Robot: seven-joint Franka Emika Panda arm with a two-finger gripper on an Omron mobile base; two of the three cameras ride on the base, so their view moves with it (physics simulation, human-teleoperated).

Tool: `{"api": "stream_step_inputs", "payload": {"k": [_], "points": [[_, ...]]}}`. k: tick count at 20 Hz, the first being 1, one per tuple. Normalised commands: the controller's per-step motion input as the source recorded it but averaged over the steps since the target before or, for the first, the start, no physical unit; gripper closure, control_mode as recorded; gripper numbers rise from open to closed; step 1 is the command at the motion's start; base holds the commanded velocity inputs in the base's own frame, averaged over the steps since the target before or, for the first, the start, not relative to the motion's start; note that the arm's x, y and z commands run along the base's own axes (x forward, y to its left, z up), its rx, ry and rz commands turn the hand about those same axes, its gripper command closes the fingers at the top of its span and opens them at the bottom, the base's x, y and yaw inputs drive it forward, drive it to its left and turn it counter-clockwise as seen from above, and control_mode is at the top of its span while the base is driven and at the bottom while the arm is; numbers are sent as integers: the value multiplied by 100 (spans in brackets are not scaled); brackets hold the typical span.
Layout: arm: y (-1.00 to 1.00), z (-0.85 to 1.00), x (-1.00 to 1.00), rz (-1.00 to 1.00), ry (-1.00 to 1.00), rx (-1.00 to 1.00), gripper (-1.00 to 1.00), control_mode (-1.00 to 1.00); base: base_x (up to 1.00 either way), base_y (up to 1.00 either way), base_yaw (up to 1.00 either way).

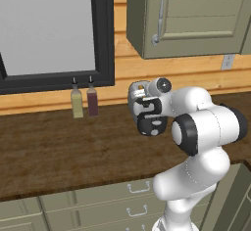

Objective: Start the toaster. Once the lever pops up, take the bread to the plate on the dining counter.

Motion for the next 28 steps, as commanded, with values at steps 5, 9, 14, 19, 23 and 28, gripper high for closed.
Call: {"api": "stream_step_inputs", "payload": {"k": [5,9,14,19,23,28], "points": [[0,0,0,0,0,0,-100,-100,0,0,0],[0,0,0,0,0,0,-100,-100,0,0,0],[0,0,0,0,0,0,-100,-100,0,0,0],[0,0,0,0,0,0,-100,-100,0,0,0],[0,0,0,0,0,0,-100,-100,0,0,0],[0,0,0,0,0,0,-100,-100,0,0,0]]}}
